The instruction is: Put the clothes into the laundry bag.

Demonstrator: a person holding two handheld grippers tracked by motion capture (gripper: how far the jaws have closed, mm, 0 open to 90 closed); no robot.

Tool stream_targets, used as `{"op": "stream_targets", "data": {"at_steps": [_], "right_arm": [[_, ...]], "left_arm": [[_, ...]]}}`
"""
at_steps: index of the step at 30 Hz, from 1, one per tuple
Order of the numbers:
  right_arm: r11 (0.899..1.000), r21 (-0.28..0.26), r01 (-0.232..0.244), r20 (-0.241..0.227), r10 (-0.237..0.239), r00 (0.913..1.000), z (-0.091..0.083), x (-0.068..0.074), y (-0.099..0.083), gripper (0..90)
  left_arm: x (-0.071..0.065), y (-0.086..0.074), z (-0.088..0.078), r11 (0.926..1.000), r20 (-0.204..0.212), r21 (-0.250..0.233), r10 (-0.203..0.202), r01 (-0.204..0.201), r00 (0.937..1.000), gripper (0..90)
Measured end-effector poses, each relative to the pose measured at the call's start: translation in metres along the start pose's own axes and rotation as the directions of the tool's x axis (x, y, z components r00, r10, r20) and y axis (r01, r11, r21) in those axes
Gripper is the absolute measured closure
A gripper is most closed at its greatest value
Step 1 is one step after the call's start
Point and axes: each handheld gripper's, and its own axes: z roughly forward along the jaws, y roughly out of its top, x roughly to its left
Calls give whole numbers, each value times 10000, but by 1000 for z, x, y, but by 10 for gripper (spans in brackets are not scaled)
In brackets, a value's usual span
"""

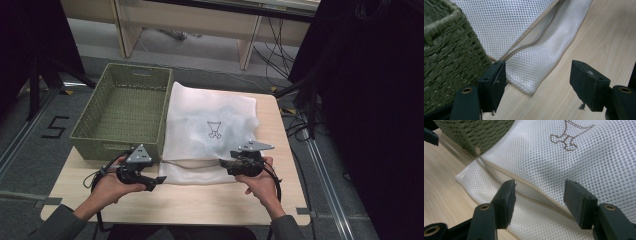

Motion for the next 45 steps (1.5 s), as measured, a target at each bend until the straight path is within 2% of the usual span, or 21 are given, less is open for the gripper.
{"op": "stream_targets", "data": {"at_steps": [7, 8, 9, 11, 16, 17, 20, 22, 23, 24, 25, 28, 29, 30, 31, 32, 33, 35, 38, 42, 45], "right_arm": [[9978, -378, -553, -109, 550, 9984, -7, -5, -4, 406], [9963, -457, -730, -162, 723, 9973, -8, -5, -5, 403], [9980, -526, -337, 68, 341, 9994, -10, -7, -5, 400], [9954, -439, -847, -192, 840, 9963, -13, -5, -6, 393], [9890, -578, -1362, -480, 1335, 9899, -18, -5, -12, 375], [9914, -654, -1136, -434, 1109, 9929, -19, -8, -13, 370], [9851, -549, -1632, -557, 1601, 9855, -22, -5, -16, 357], [9876, -710, -1398, -585, 1358, 9890, -24, -6, -18, 351], [9822, -580, -1787, -751, 1742, 9818, -26, -2, -19, 346], [9864, -797, -1437, -664, 1386, 9881, -26, -4, -20, 339], [9832, -600, -1725, -791, 1676, 9827, -28, -1, -21, 332], [9865, -707, -1478, -777, 1422, 9868, -31, -1, -25, 327], [9871, -802, -1384, -673, 1332, 9888, -31, -1, -26, 323], [9817, -712, -1768, -782, 1712, 9821, -33, 3, -27, 321], [9874, -763, -1389, -646, 1341, 9889, -34, 2, -29, 320], [9838, -602, -1688, -806, 1638, 9832, -36, 5, -30, 318], [9880, -751, -1352, -699, 1300, 9890, -36, 3, -32, 317], [9859, -569, -1575, -669, 1537, 9859, -38, 7, -35, 316], [9912, -495, -1224, -556, 1197, 9913, -43, 7, -38, 311], [9864, -422, -1589, -510, 1567, 9863, -47, 9, -44, 307], [9900, -376, -1356, -475, 1338, 9899, -50, 8, -47, 304]], "left_arm": [[1, -2, -4, 9998, -157, -132, -128, 125, 9998, 290], [3, -2, -4, 9998, -104, -179, 58, -60, 9999, 289], [2, -3, -5, 9997, -134, -234, -116, 112, 9998, 287], [3, -4, -7, 9995, -159, -297, -148, 144, 9998, 280], [6, -7, -11, 9986, -210, -438, -322, 312, 9993, 246], [6, -7, -11, 9980, -132, -503, -392, 385, 9991, 234], [5, -9, -13, 9942, -92, -772, -758, 749, 9971, 192], [7, -10, -15, 9956, -110, -688, -644, 635, 9979, 162], [6, -10, -16, 9939, -123, -800, -778, 766, 9969, 152], [6, -12, -17, 9955, -72, -789, -540, 533, 9985, 151], [5, -13, -17, 9942, -67, -896, -606, 598, 9981, 150], [4, -16, -20, 9960, -138, -757, -486, 474, 9987, 150], [3, -16, -19, 9940, -91, -886, -652, 642, 9978, 150], [2, -17, -19, 9940, -75, -859, -689, 680, 9976, 150], [2, -18, -20, 9959, -80, -778, -467, 460, 9989, 151], [1, -19, -21, 9965, -73, -730, -420, 413, 9991, 154], [0, -20, -21, 9967, -64, -665, -470, 465, 9989, 155], [-3, -21, -21, 9970, -69, -672, -397, 392, 9992, 155], [-8, -22, -20, 9970, 6, -665, -402, 401, 9992, 154], [-12, -23, -20, 9987, 139, -497, -134, 141, 9998, 154], [-14, -24, -20, 9992, 121, -385, -102, 106, 9999, 154]]}}
